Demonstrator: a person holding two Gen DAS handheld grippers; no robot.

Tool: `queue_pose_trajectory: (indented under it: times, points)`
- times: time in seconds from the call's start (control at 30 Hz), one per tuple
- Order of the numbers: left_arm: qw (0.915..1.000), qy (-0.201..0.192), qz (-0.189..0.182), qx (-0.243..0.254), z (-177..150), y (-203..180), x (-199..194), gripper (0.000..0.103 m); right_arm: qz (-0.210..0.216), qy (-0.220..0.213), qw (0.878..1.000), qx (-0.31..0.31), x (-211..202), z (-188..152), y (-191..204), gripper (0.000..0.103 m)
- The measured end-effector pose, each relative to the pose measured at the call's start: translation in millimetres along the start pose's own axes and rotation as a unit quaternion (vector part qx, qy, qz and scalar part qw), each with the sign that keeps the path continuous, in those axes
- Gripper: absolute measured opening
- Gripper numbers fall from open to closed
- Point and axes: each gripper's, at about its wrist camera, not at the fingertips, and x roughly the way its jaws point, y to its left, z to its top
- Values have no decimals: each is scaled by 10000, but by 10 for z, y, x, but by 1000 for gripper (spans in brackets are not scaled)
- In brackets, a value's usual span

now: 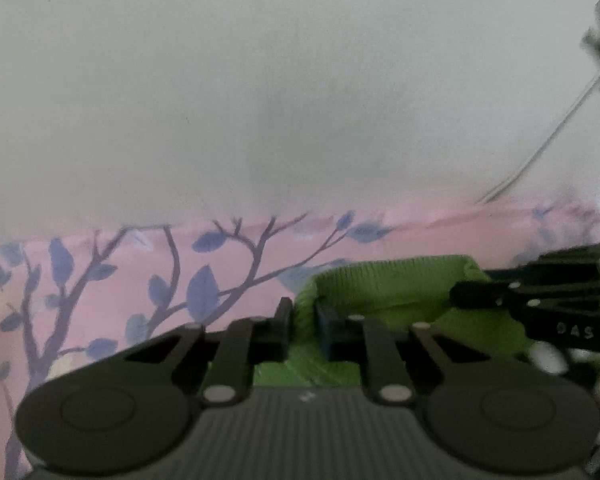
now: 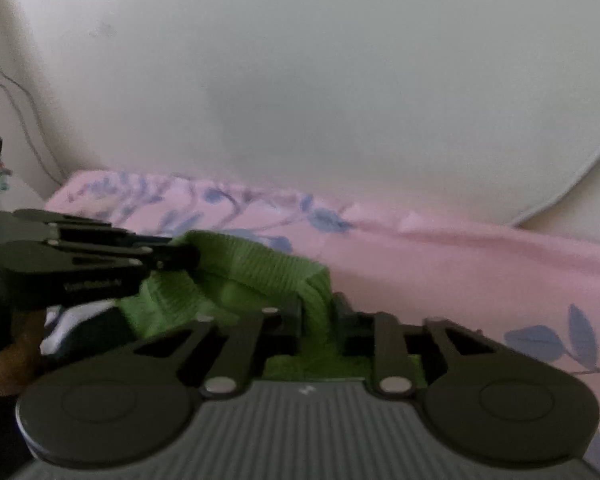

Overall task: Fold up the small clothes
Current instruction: 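Grasp the green sweater edge with both grippers and lift it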

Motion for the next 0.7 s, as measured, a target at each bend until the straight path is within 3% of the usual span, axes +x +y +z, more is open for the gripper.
queue_pose_trajectory:
  times: [0.2,0.37,0.53,0.63,0.7]
  points:
    - [9950,-828,-541,105,-431,-138,-1186,13,263,-769,9952,-542,-1117,-370,474,15]
    - [9897,-1156,-795,275,-1213,-300,-1906,13,409,-922,9905,-940,-1850,-1160,907,12]
    - [9908,-1054,-787,308,-2062,-506,-2156,14,89,-869,9885,-1231,-2115,-2081,1261,10]
    - [9948,-651,-752,203,-2361,-509,-2051,18,-183,-708,9904,-1175,-1964,-2483,1401,13]
    - [9961,-369,-794,99,-2490,-470,-1962,21,-360,-732,9901,-1143,-1977,-2625,1420,30]
